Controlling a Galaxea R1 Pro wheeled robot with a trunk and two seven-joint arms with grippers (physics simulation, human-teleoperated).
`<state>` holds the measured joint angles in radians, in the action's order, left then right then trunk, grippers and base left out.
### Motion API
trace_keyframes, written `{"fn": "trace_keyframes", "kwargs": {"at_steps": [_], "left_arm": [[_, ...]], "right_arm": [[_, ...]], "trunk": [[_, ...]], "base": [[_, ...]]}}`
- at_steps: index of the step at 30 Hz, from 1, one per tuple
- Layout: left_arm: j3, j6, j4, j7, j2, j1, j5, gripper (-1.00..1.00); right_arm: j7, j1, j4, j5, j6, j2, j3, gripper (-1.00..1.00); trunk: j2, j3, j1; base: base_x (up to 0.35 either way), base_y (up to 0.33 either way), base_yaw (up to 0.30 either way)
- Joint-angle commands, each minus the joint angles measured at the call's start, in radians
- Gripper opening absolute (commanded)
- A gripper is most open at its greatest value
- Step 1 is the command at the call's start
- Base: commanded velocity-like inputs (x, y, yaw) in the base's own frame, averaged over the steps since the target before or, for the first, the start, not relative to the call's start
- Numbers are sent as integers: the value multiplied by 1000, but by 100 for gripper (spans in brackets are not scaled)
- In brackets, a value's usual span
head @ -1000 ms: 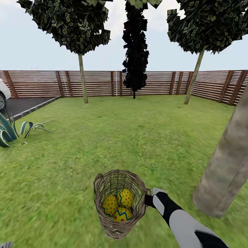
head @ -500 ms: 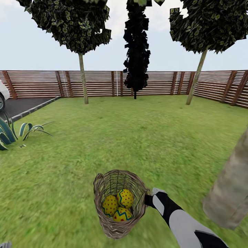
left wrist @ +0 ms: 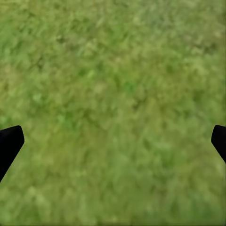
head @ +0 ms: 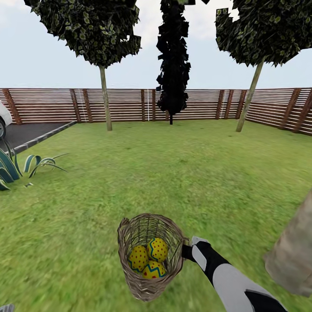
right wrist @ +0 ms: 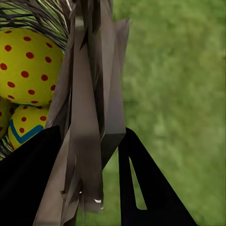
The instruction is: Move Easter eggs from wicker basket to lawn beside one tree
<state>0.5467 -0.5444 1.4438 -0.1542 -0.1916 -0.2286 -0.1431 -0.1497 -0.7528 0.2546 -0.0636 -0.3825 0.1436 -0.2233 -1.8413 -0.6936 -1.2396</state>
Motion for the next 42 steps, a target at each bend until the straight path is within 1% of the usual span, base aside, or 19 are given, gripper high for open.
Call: {"fn": "trace_keyframes", "kwargs": {"at_steps": [1,42], "left_arm": [[1,-6,1,-1,0,0,-9,100],[1,-3,0,1,0,0,-8,100]], "right_arm": [[-5,0,3,-13,-4,1,-3,-100],[-5,0,2,-13,-3,2,-2,-100]], "trunk": [[-8,-4,-4],[-295,-132,-161]], "base": [[1,1,0],[0,0,0]]}}
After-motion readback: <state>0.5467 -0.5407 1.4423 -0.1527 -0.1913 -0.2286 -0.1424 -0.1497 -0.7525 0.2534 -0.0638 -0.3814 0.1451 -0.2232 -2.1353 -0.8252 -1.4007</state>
